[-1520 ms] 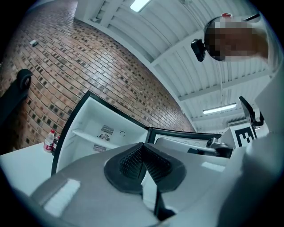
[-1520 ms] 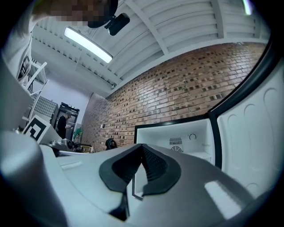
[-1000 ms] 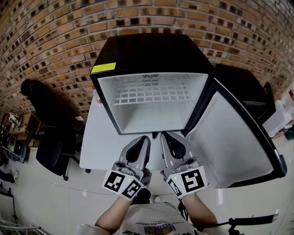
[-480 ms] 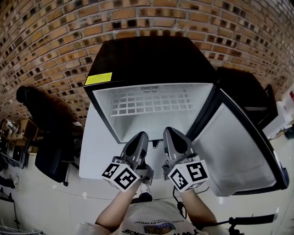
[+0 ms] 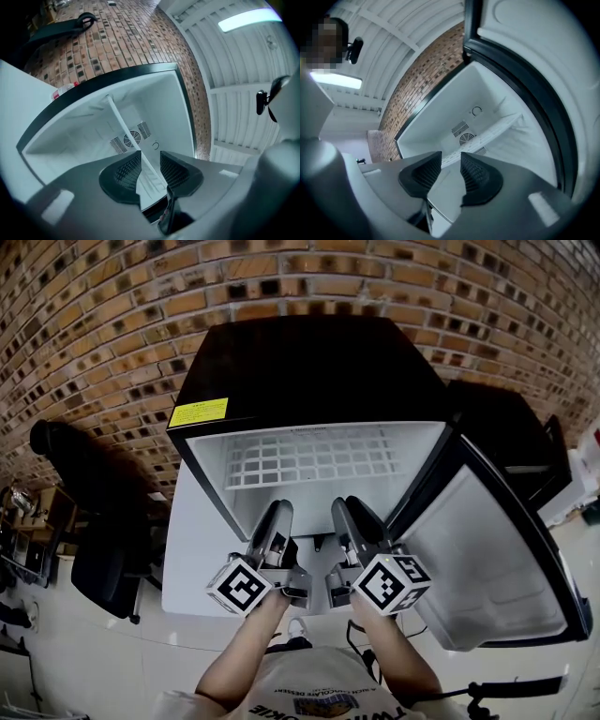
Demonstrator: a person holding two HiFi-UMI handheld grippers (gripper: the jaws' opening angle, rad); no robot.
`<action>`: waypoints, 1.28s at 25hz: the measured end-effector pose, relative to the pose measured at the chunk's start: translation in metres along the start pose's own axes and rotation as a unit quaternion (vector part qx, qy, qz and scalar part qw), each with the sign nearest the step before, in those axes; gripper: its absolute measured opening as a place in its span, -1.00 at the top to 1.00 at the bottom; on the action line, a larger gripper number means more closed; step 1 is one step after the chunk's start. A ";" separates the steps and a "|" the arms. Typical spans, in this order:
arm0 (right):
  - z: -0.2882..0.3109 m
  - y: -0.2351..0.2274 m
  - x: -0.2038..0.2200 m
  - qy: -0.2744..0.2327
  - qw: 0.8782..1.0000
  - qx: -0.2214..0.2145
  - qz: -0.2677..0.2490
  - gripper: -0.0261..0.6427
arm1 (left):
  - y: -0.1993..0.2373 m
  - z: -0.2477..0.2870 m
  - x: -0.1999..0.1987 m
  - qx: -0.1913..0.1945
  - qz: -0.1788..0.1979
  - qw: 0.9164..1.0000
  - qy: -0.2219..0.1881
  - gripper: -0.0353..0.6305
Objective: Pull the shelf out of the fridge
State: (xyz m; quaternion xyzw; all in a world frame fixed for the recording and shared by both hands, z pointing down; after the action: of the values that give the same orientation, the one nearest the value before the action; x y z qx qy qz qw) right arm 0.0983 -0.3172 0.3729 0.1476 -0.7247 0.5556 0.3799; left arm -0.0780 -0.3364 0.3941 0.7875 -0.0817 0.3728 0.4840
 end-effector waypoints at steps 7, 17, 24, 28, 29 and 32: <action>0.022 -0.023 0.001 -0.004 0.992 0.004 0.124 0.45 | 0.029 0.016 -0.002 -0.019 -0.091 0.995 -0.033 0.49; 0.050 -0.055 -0.004 -0.033 0.966 0.049 0.251 0.36 | 0.055 0.041 -0.018 -0.043 -0.127 0.988 -0.073 0.48; 0.078 -0.062 -0.015 -0.050 0.958 0.049 0.278 0.38 | 0.065 0.055 -0.028 -0.066 -0.149 0.983 -0.088 0.52; 0.085 -0.063 -0.014 -0.055 0.955 0.038 0.290 0.56 | 0.064 0.059 -0.031 -0.072 -0.158 0.981 -0.091 0.76; 0.086 -0.061 -0.015 -0.057 0.955 0.032 0.289 0.70 | 0.064 0.059 -0.031 -0.074 -0.163 0.979 -0.092 0.77; 0.085 -0.060 -0.014 -0.055 0.955 0.038 0.288 0.73 | 0.065 0.059 -0.031 -0.077 -0.175 0.977 -0.093 0.78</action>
State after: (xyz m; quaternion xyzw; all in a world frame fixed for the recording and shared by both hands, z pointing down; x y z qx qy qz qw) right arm 0.1132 -0.4190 0.3965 -0.0228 -0.7348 0.6592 0.1579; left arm -0.1016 -0.4254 0.4041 0.7810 -0.0155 0.1998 0.5914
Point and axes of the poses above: the fingertips, and each gripper's own axes: z forward along the fingers, y to its left, x out of its underside, the point moved 6 cm from there along -z, backward along the fingers, and after that the axes turned 9 degrees about z, right-handed, at the moved point
